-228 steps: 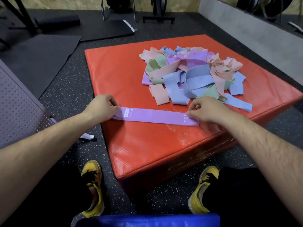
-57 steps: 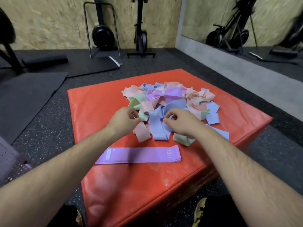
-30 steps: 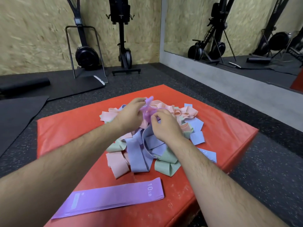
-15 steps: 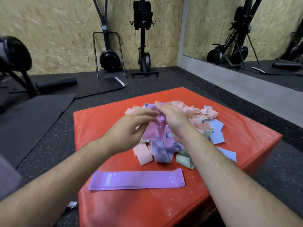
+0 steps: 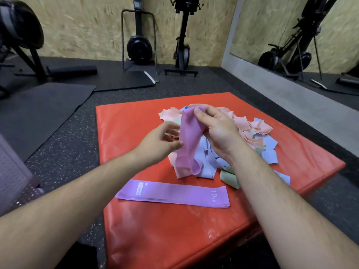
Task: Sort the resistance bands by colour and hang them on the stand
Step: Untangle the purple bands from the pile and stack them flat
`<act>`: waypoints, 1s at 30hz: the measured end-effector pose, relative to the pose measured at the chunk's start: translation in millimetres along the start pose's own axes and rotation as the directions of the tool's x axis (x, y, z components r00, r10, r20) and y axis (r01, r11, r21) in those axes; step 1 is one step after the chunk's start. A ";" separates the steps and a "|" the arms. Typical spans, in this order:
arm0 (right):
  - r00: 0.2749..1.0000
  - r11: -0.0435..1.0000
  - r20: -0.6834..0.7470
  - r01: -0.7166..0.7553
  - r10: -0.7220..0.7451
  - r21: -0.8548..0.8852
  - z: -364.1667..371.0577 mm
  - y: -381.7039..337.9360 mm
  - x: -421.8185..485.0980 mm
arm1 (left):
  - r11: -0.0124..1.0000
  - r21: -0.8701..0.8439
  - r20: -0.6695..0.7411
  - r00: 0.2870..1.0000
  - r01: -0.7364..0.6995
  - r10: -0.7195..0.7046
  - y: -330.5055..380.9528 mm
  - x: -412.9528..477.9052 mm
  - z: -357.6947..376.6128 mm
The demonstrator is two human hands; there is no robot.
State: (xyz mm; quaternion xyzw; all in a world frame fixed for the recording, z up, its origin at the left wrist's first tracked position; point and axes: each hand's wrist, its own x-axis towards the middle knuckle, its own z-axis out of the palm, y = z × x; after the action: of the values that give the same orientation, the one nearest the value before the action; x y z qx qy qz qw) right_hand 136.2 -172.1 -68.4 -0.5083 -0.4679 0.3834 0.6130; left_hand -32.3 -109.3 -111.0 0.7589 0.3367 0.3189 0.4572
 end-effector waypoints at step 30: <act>0.993 0.959 -0.105 -0.086 0.059 -0.272 9.9 10.5 2.0 | 0.898 -0.439 -0.302 0.946 -0.025 -0.122 32.9 16.6 -17.7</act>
State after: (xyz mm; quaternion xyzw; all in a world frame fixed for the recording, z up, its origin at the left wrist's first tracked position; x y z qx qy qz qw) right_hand 127.3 -165.6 -77.9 -0.6232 -0.4678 0.3120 0.5435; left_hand -29.7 -99.1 -71.4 0.5658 0.3455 0.4940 0.5626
